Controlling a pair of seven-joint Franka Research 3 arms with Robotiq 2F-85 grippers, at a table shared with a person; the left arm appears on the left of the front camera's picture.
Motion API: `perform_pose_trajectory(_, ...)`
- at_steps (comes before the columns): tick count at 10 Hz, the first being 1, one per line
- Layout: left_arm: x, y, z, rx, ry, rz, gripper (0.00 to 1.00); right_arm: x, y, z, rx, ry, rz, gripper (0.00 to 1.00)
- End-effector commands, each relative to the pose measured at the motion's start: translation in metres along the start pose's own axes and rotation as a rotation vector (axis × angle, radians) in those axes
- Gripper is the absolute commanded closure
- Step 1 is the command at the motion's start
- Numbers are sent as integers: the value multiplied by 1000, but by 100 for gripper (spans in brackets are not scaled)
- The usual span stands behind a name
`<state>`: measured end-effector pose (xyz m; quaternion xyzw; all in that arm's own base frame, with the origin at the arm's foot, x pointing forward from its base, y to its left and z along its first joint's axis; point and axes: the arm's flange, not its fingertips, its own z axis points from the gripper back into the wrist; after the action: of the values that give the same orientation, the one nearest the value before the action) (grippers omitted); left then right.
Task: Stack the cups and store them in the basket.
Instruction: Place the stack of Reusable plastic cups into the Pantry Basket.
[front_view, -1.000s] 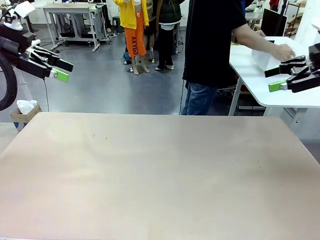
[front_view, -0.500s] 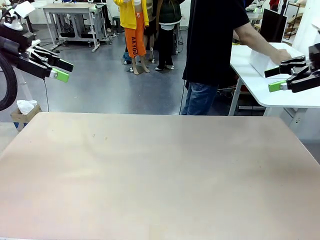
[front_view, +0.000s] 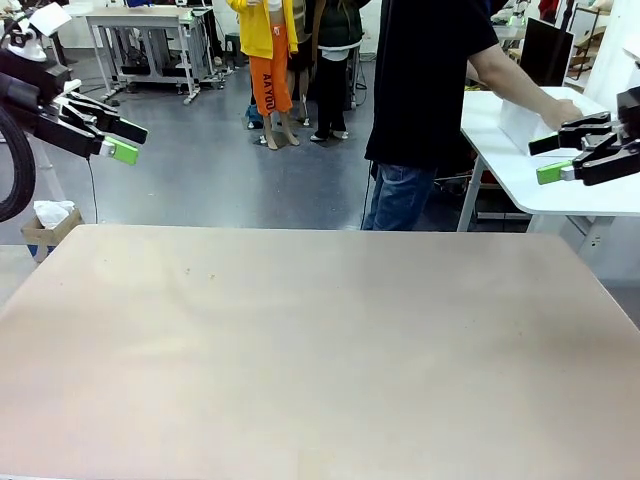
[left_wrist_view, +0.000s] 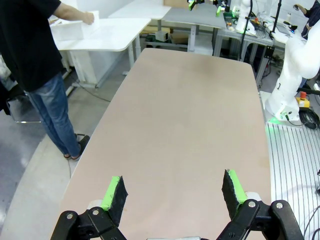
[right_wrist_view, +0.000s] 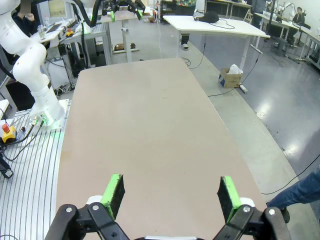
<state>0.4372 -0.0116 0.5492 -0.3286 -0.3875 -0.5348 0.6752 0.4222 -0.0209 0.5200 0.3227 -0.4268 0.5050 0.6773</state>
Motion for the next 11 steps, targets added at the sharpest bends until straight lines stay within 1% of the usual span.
perform_pose_trajectory(1, 3, 0, 0, 9, -4, 12, 0, 5, 0, -1, -4, -16, -11, 0)
perform_pose_trajectory(11, 3, 0, 0, 9, -4, 12, 0, 5, 0, -1, -4, -16, -11, 0)
